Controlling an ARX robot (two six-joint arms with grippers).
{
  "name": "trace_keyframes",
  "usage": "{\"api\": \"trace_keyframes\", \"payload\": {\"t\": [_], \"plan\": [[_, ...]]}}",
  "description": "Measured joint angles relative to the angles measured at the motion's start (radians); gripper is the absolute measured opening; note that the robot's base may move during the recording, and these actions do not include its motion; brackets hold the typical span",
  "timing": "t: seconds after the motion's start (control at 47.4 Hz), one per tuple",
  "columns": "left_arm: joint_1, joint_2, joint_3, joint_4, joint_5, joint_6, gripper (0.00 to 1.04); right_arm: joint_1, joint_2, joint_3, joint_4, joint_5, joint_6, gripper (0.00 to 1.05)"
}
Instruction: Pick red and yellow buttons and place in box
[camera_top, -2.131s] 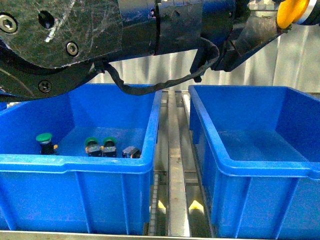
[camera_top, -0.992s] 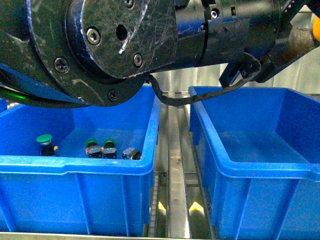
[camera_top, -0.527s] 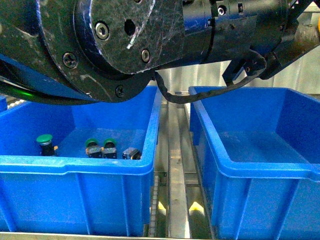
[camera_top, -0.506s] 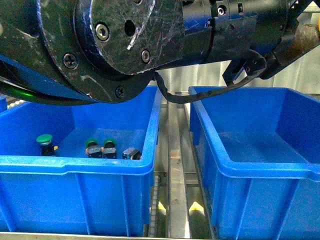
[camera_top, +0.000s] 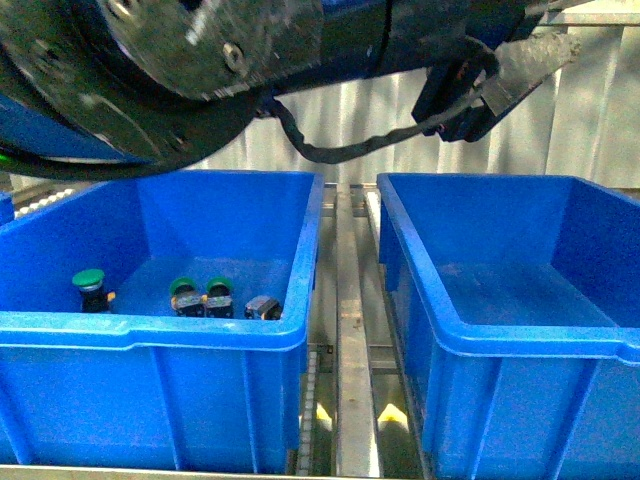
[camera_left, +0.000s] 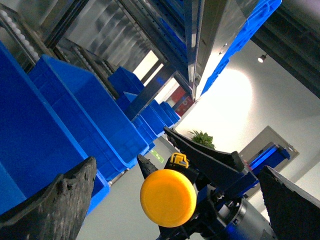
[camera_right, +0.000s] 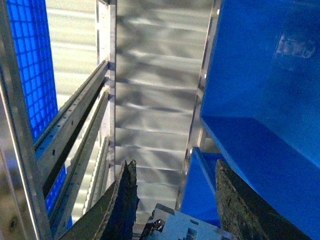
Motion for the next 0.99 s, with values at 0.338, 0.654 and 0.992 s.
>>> {"api": "trace_keyframes", "payload": {"t": [0.338,0.654,0.992], "plan": [[0.182,-0.468,-0.425,-0.029,-0.045,0.112,0.97,0.048,0.007,-0.048,0.026,0.029,-0.039,0.37],[0.371,-1.101,-0.742,-0.425,-0.214,0.245,0.93,0.132,0.007,-0.049,0.034,0.093,-0.127,0.37],[0.624,-1.635,-1.190,-0.869,-0.615,0.806,0.25,0.204,-0.016,-0.080,0.027,0.145,-0.171,0.37]]}}
